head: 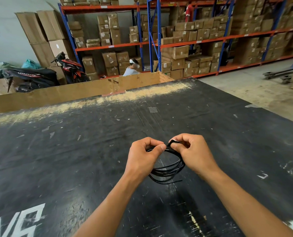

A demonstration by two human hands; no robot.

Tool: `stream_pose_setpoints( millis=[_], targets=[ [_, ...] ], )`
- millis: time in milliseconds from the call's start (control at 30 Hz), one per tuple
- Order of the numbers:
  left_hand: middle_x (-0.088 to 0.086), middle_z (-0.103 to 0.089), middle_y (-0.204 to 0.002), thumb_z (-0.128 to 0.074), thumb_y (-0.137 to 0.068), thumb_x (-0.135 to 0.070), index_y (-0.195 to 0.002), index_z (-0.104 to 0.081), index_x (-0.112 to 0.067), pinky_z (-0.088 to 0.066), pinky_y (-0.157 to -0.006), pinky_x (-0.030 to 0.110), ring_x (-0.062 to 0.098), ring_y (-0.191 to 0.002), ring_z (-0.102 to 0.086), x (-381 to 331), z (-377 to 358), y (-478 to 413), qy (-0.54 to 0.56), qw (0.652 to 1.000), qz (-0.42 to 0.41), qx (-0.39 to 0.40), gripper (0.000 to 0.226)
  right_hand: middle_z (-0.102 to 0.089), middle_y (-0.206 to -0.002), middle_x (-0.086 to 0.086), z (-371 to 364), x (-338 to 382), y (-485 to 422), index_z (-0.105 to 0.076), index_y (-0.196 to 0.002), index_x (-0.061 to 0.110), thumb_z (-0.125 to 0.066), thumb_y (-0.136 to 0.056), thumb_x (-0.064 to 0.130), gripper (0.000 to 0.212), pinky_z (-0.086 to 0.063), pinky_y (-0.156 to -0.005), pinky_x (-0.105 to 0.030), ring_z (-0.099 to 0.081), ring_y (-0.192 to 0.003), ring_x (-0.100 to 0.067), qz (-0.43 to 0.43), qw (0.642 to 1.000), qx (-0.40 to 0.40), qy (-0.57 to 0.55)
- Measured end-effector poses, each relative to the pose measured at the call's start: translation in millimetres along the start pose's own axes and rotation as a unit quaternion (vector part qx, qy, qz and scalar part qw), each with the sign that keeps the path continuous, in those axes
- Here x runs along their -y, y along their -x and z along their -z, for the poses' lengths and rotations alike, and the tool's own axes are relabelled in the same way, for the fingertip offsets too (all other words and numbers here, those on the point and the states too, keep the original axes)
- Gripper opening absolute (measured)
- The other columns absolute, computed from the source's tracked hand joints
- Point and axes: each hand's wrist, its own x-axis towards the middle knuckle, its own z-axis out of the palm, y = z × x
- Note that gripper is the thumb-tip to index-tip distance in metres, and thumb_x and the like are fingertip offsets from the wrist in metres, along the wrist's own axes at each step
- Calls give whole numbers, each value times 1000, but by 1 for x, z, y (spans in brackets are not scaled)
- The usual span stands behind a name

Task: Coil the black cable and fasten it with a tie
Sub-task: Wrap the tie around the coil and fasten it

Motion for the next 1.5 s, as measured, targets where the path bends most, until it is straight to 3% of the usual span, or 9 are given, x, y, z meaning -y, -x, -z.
stream_pose_setpoints(
  millis=[167,333,433,500,700,900,1033,1367,1500],
  targets=[
    [-11,-76,-72,-79,-82,-19,-74,-76,-25,-50,-64,10,2,-69,-70,-5,0,-4,-22,1000,-21,-4,10,-76,-71,4,-2,1,0,-77,-76,17,-73,-84,20,9,-56,-72,-35,-71,-73,-15,3,999,-27,-19],
    [-20,-62,-49,-74,-86,-15,-78,-74,-17,-35,-45,4,-6,-40,-51,-8,-6,-2,36,999,-14,12,9,-65,-59,10,-2,0,-6,-68,-67,17,-67,-89,27,25,-43,-57,-21,-58,-59,-10,61,993,-78,57],
    [-19,-58,-47,-73,-87,-12,-81,-74,-12,-34,-43,4,-5,-37,-48,-10,-8,-3,78,997,-4,14,7,-51,-50,6,-5,-1,-9,-58,-62,6,-58,-96,33,43,-41,-54,-33,-45,-52,-16,21,994,-98,34],
    [-18,-57,-47,-73,-87,-12,-80,-75,-11,-33,-43,7,-3,-37,-43,-11,-8,-4,101,995,14,6,7,-66,-60,4,-4,1,-10,-68,-72,11,-50,-99,38,43,-50,-63,-37,-61,-58,-17,-35,993,-102,-44],
    [-15,-49,-44,-74,-86,-16,-75,-74,-14,-28,-39,18,4,-41,-30,-14,5,-15,123,989,57,-52,11,-79,-96,-9,9,0,8,-72,-102,20,-51,-78,73,62,-56,-72,-36,-73,-85,-19,-181,948,115,-236],
    [-16,-53,-44,-74,-86,-14,-78,-74,-12,-32,-40,17,2,-39,-35,-21,15,-26,146,983,72,-90,9,-66,-106,-10,17,-7,23,-62,-125,12,-82,-71,35,62,-56,-66,-28,-63,-83,-15,-183,882,273,-337],
    [-17,-54,-44,-75,-86,-15,-79,-74,-11,-33,-41,17,0,-38,-38,-21,18,-26,154,981,94,-77,8,-65,-100,-12,14,-5,23,-62,-125,6,-80,-69,6,59,-56,-65,-20,-65,-76,-11,-168,881,252,-364],
    [-11,-68,-60,-76,-84,-22,-79,-75,-12,-38,-45,20,0,-40,-43,-17,22,-21,109,985,122,-58,11,-70,-77,-5,7,-2,12,-78,-85,1,-80,-62,9,24,-58,-58,-17,-69,-68,-9,-216,875,179,-395],
    [-11,-72,-79,-66,-90,-28,-84,-70,-25,-49,-59,16,1,-64,-61,-13,22,-11,-82,994,33,-71,8,-65,-70,-4,8,-1,9,-72,-76,-1,-79,-63,11,19,-57,-55,-15,-66,-61,-6,-238,867,187,-396]
  ],
)
